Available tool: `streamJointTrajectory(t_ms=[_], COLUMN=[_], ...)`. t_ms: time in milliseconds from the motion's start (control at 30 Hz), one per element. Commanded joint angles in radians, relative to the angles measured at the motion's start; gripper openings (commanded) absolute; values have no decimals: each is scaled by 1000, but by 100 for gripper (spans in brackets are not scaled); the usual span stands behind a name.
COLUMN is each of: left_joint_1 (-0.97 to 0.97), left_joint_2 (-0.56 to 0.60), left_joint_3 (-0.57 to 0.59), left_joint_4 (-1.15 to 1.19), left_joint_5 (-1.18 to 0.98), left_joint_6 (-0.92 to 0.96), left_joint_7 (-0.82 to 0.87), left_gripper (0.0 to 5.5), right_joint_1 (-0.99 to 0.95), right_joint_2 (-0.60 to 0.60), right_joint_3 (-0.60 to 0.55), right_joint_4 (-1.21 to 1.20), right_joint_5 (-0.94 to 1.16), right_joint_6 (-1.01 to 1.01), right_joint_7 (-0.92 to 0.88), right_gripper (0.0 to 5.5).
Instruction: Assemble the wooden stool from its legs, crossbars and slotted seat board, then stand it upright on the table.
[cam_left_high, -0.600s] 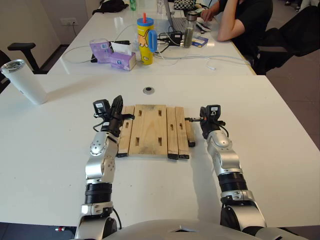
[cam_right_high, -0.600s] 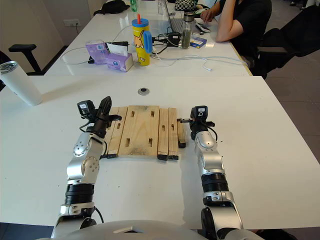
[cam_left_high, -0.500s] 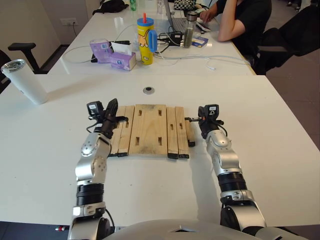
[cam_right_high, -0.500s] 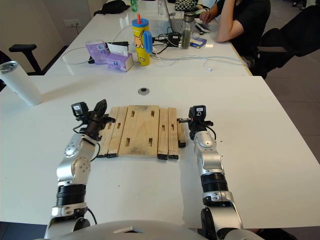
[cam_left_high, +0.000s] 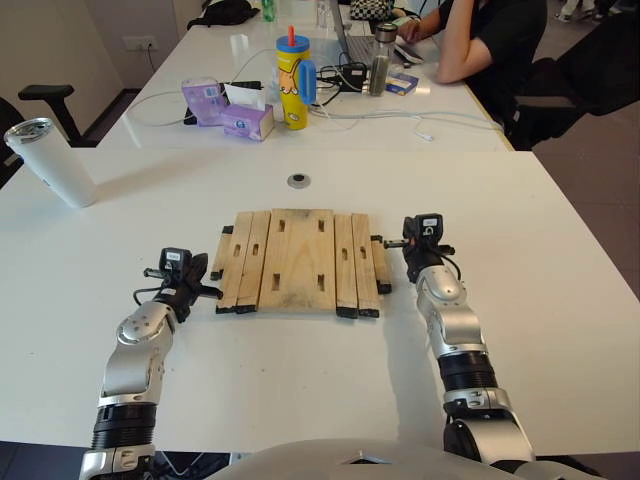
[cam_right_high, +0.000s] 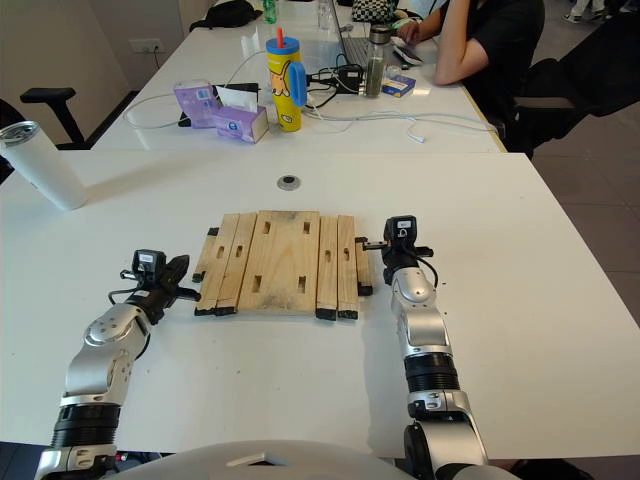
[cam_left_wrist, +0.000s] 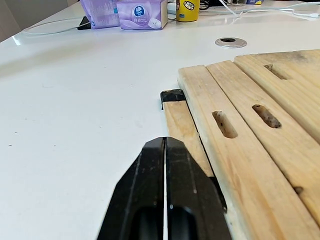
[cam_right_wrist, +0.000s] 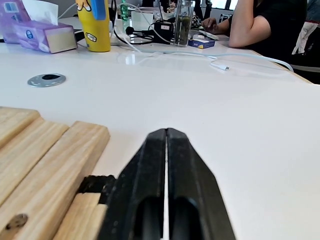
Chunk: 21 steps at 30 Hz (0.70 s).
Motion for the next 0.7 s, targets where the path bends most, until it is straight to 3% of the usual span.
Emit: streamJointTrajectory(t_ms=[33, 367, 700], left_joint_1=[12, 23, 12], left_joint_2=[5, 19, 47], left_joint_3=[-20, -29, -33], left_joint_4=[9, 13, 56], left_joint_5=[6, 17, 19], left_joint_6=[25, 67, 112], left_joint_7=[-21, -49, -86], left_gripper=[56, 197, 197], right_joint_1=[0, 4, -5], right_joint_2=[-6, -5, -4], right_joint_3=[-3, -4, -3], right_joint_4=[1, 8, 21], right_joint_5=[-4, -8, -12], right_joint_6=[-1, -5, -8], right_joint_7=[-4, -9, -12], right_gripper=[0, 0, 0])
